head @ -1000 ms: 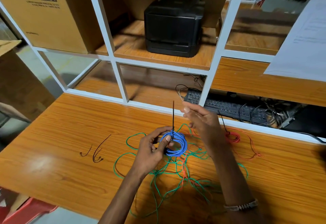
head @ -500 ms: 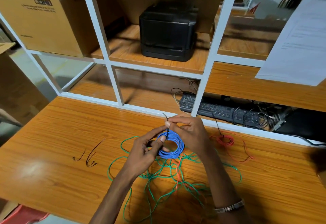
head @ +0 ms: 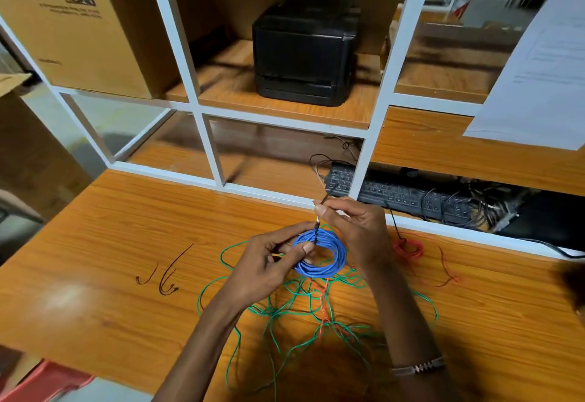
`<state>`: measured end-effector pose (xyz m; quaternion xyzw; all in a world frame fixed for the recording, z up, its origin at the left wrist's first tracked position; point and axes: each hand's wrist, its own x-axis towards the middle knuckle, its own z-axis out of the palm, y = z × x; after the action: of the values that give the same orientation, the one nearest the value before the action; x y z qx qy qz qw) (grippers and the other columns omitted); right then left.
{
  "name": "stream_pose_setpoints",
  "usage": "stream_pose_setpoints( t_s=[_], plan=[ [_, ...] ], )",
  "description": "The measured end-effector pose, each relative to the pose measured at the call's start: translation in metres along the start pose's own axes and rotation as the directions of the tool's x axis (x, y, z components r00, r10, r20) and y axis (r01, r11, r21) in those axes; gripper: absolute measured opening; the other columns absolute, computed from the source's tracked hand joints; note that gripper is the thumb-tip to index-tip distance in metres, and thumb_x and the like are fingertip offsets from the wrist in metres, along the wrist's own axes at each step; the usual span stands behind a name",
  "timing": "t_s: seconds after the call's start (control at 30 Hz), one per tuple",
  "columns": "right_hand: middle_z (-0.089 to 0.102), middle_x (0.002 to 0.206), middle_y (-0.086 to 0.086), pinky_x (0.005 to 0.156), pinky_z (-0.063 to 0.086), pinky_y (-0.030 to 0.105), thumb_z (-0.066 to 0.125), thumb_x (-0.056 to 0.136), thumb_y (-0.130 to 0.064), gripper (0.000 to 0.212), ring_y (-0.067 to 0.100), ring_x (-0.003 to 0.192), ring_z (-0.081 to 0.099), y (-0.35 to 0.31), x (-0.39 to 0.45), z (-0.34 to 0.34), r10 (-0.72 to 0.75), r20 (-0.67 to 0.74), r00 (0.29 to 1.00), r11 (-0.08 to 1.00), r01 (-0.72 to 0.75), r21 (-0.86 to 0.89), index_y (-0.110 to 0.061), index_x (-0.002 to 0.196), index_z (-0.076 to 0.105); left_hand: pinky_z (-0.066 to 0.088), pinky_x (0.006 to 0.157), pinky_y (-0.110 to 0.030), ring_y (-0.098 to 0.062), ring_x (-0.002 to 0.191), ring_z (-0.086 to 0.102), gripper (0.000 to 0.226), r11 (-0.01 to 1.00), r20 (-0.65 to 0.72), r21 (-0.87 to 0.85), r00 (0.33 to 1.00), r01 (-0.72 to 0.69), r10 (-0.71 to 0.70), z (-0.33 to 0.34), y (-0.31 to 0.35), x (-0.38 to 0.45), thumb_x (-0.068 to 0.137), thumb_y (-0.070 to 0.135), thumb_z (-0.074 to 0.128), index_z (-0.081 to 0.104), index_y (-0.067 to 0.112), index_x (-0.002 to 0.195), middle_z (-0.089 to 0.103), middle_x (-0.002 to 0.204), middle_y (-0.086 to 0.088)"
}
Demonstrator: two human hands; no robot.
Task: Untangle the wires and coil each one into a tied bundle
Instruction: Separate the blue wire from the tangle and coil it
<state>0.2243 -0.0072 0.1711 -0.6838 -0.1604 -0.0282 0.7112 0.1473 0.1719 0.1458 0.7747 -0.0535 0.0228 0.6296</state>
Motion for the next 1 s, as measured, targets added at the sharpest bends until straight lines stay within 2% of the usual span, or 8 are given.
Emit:
stream_pose_setpoints(
  t_s=[0.07,0.2,0.4,0.47,0.57,0.77,0.87,1.0],
  plan=[
    [0.08,0.093,0.005,0.083,0.054,0.031,0.08,0.086,-0.005,0.01,0.019,0.089,0.075,0.003,-0.001,0.002,0.031,-0.022,0.999,0.999,-0.03,0.023,-0.011,0.092,0.083,0.058,0.082,-0.039,-0.016,0.088,0.074,0.034,0.996,0.012,-0.086,1.0,-0.014,0.015,0.0,0.005,-0.004,0.1,0.022,0.07,0.07,0.035,0.132,0.081,0.103,-0.001],
    [0.08,0.089,0.005,0.081,0.053,0.03,0.081,0.084,-0.007,0.01,0.015,0.083,0.073,0.009,-0.003,0.005,0.061,-0.084,0.995,0.997,-0.056,0.054,-0.012,0.093,0.083,0.049,0.053,-0.058,-0.022,0.073,0.061,0.038,0.999,0.001,0.018,0.999,-0.041,0.041,0.001,0.0,-0.01,0.097,0.046,0.07,0.067,0.044,0.135,0.081,0.094,0.001],
    [0.08,0.088,0.005,0.078,0.053,0.025,0.081,0.084,-0.005,0.007,0.013,0.082,0.072,0.007,-0.01,0.007,0.031,-0.077,0.997,0.999,-0.028,0.038,-0.008,0.09,0.082,0.052,0.05,-0.051,-0.017,0.07,0.055,0.035,0.994,-0.092,0.11,0.996,-0.005,0.015,0.005,-0.027,0.004,0.097,0.048,0.067,0.067,0.051,0.131,0.078,0.103,-0.004],
    [0.08,0.089,0.005,0.075,0.054,0.025,0.081,0.085,-0.008,0.01,0.011,0.081,0.071,0.017,-0.012,0.008,0.134,-0.153,0.979,0.989,-0.122,0.086,-0.01,0.094,0.083,0.032,0.042,-0.033,-0.013,0.056,0.04,0.033,0.994,-0.073,0.112,0.997,-0.009,0.017,0.007,-0.03,0.004,0.098,0.038,0.07,0.069,0.049,0.129,0.077,0.091,-0.005],
    [0.08,0.088,0.002,0.075,0.053,0.032,0.083,0.084,-0.013,0.009,0.01,0.077,0.069,0.038,-0.02,0.01,0.271,-0.235,0.933,0.961,-0.249,0.12,-0.016,0.093,0.083,0.024,0.047,-0.019,-0.01,0.05,0.029,0.032,1.0,-0.021,0.023,1.0,0.012,-0.012,0.016,-0.035,-0.002,0.097,0.029,0.071,0.072,0.039,0.128,0.078,0.078,0.005],
    [0.08,0.096,-0.002,0.074,0.055,0.023,0.078,0.09,-0.015,0.013,0.007,0.088,0.072,0.042,-0.037,-0.004,0.357,-0.17,0.919,0.933,-0.341,0.114,-0.014,0.102,0.08,0.052,0.061,-0.023,-0.001,0.069,0.067,0.03,0.996,-0.007,0.038,0.997,0.077,-0.076,0.036,-0.045,-0.013,0.102,0.022,0.069,0.071,0.027,0.132,0.08,0.091,0.013],
    [0.079,0.106,0.005,0.087,0.058,0.032,0.076,0.092,-0.02,0.021,0.015,0.098,0.073,0.045,-0.046,-0.018,0.344,-0.103,0.933,0.939,-0.343,0.025,-0.014,0.113,0.077,0.061,0.091,-0.053,-0.019,0.099,0.076,0.03,0.992,-0.076,-0.058,0.99,0.113,-0.117,0.054,-0.05,-0.016,0.098,0.035,0.066,0.073,0.032,0.128,0.078,0.116,0.008],
    [0.078,0.107,-0.006,0.083,0.056,0.024,0.077,0.093,-0.023,0.023,-0.001,0.095,0.07,0.046,-0.067,-0.051,0.504,0.05,0.862,0.864,-0.503,-0.037,-0.028,0.114,0.071,0.06,0.09,-0.058,-0.014,0.099,0.074,0.033,0.979,-0.202,-0.106,0.96,0.176,-0.195,0.087,-0.061,-0.005,0.093,0.05,0.066,0.073,0.038,0.122,0.078,0.114,0.006]
  ],
)
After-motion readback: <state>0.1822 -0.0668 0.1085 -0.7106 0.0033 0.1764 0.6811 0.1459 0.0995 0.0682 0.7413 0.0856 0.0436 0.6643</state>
